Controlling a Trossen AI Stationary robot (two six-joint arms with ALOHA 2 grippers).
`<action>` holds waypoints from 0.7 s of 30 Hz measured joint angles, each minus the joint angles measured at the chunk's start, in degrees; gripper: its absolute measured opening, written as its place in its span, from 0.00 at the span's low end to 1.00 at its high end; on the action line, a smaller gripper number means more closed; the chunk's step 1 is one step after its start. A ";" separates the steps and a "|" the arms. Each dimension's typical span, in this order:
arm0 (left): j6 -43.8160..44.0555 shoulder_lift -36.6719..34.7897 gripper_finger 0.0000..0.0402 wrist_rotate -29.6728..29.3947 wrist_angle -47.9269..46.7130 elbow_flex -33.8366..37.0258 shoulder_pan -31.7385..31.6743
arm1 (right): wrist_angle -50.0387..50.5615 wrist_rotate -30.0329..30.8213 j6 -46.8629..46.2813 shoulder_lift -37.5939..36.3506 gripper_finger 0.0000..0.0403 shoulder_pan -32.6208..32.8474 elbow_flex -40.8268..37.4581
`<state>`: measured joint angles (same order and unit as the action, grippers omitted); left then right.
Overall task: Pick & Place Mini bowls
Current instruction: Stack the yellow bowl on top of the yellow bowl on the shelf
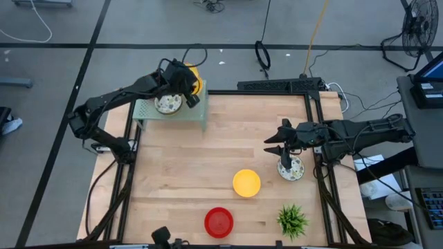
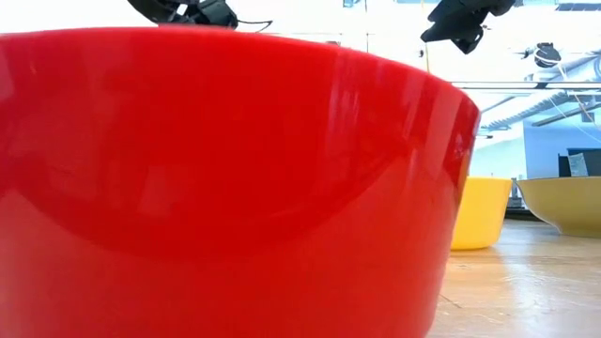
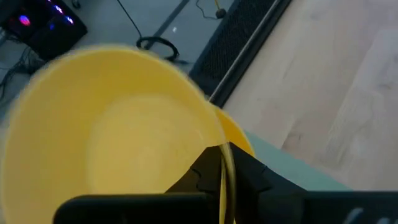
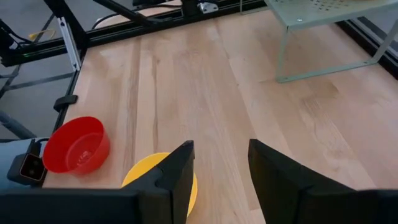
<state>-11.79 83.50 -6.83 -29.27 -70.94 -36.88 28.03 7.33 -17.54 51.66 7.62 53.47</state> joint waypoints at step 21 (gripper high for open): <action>1.62 -0.68 0.29 2.34 -1.12 -0.04 0.90 | 0.00 0.07 -2.51 0.00 0.35 0.00 0.00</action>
<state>-10.17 82.82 -4.49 -30.40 -70.98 -35.98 28.03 7.40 -20.04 51.66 7.62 53.47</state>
